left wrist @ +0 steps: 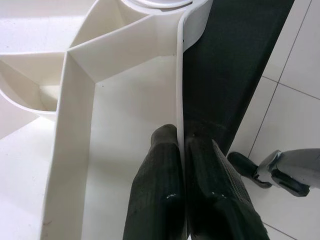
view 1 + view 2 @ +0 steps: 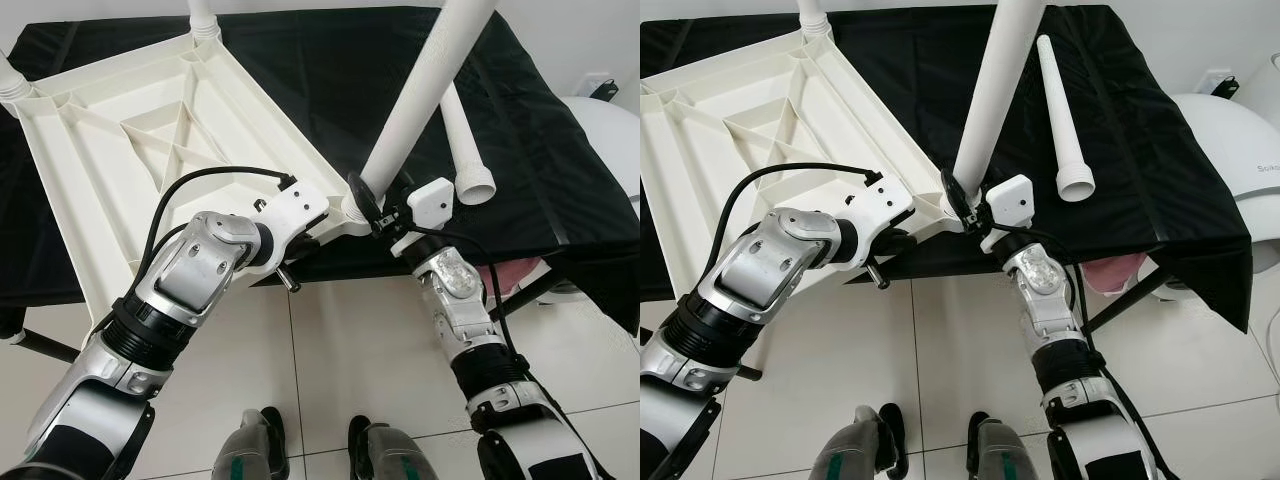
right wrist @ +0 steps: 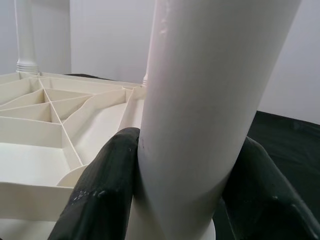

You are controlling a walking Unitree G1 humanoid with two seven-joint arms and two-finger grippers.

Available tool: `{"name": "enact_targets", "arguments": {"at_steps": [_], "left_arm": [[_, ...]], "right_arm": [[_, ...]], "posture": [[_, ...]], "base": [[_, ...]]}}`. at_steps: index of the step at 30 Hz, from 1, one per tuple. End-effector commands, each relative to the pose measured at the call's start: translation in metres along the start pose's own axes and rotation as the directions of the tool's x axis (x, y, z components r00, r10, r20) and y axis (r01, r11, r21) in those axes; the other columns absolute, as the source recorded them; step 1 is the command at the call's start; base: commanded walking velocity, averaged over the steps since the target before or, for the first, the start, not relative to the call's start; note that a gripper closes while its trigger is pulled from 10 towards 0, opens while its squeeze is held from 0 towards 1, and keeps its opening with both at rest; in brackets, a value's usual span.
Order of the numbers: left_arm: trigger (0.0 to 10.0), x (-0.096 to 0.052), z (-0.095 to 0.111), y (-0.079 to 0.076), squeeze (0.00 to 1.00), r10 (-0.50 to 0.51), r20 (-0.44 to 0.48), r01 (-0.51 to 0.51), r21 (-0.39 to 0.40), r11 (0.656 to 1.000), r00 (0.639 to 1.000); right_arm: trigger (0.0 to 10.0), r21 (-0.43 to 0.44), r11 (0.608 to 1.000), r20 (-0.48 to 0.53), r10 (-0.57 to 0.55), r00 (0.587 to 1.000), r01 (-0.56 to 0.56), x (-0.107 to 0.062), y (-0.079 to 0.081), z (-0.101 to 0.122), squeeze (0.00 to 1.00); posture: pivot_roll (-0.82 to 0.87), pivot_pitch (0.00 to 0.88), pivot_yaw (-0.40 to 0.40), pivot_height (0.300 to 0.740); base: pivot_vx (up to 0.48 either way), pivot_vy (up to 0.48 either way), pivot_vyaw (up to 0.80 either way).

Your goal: Building children table

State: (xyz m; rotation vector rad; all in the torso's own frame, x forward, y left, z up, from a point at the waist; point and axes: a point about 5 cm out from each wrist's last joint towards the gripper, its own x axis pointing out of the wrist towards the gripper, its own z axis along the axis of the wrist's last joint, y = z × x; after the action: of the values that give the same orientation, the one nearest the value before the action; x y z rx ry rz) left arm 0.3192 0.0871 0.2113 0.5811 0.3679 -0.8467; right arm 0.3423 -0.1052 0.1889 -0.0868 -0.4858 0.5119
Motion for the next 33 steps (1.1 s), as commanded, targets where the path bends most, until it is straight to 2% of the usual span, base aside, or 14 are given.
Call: {"name": "enact_targets", "arguments": {"at_steps": [1, 12, 25, 33], "left_arm": [[10.0, -0.017, 0.017, 0.021, 0.0, 0.161, 0.057, -0.163, 0.027, 0.986, 0.985], [10.0, -0.017, 0.018, 0.021, 0.0, 0.16, 0.06, -0.162, 0.028, 0.986, 0.985], [10.0, -0.017, 0.018, 0.02, 0.0, 0.161, 0.063, -0.163, 0.027, 0.986, 0.985], [10.0, -0.016, 0.017, 0.017, 0.0, 0.151, 0.06, -0.153, 0.035, 0.988, 0.987]], "right_arm": [[10.0, 0.021, 1.0, -0.22, -0.011, 0.975, 0.016, -0.023, -0.006, -0.036, 0.0], [10.0, 0.062, 0.997, -0.272, 0.057, 0.961, -0.042, -0.017, -0.015, -0.035, 0.0], [10.0, 0.063, 0.998, -0.289, 0.047, 0.956, -0.03, -0.017, -0.022, -0.036, 0.0], [10.0, 0.079, 0.996, -0.29, 0.064, 0.955, -0.043, -0.018, -0.034, -0.034, 0.0]], "posture": [[-0.02, 0.198, -0.003, 0.74], [-0.02, 0.198, -0.002, 0.74], [-0.02, 0.187, -0.004, 0.74], [-0.02, 0.177, -0.002, 0.74]], "base": [[0.0, 0.0, 0.0], [0.0, 0.0, 0.0], [0.0, 0.0, 0.0], [0.0, 0.0, 0.0]]}}
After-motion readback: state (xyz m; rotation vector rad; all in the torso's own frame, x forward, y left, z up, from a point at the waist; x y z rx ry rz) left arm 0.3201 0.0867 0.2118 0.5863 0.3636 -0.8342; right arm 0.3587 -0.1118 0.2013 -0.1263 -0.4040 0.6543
